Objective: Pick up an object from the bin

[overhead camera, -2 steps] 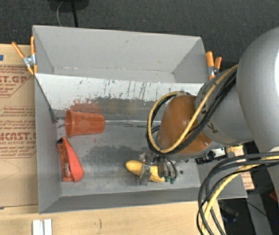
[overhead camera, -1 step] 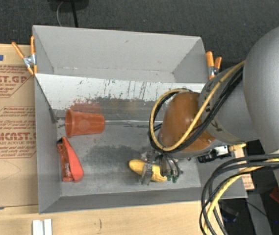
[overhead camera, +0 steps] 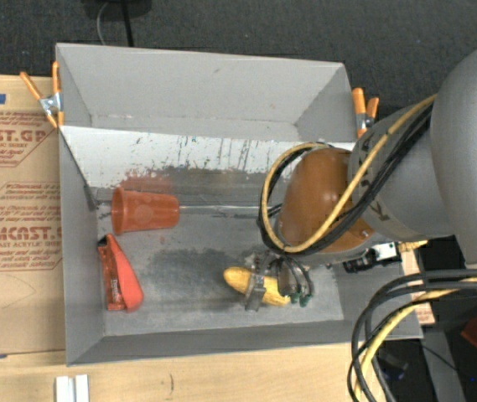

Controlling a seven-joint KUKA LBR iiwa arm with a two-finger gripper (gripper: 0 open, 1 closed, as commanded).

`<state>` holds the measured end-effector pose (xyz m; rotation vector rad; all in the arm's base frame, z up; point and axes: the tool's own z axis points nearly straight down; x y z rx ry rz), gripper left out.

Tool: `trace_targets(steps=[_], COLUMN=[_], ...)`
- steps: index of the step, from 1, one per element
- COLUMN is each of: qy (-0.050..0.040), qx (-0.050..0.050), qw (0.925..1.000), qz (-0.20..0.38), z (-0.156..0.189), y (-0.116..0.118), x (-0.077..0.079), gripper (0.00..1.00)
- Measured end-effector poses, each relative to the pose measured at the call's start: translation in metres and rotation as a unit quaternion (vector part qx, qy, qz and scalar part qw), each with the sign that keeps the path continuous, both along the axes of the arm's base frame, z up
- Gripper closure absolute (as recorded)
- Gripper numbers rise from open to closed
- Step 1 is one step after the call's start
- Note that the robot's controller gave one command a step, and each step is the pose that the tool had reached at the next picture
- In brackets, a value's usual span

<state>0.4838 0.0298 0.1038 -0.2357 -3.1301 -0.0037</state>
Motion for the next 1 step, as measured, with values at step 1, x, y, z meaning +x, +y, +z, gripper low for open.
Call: trace_targets(steps=[1], qy=[-0.0019], qx=[0.0], qw=[1.0], qz=[0.0], z=[0.0139], y=[0.0002], x=[0.0012], gripper=[1.0])
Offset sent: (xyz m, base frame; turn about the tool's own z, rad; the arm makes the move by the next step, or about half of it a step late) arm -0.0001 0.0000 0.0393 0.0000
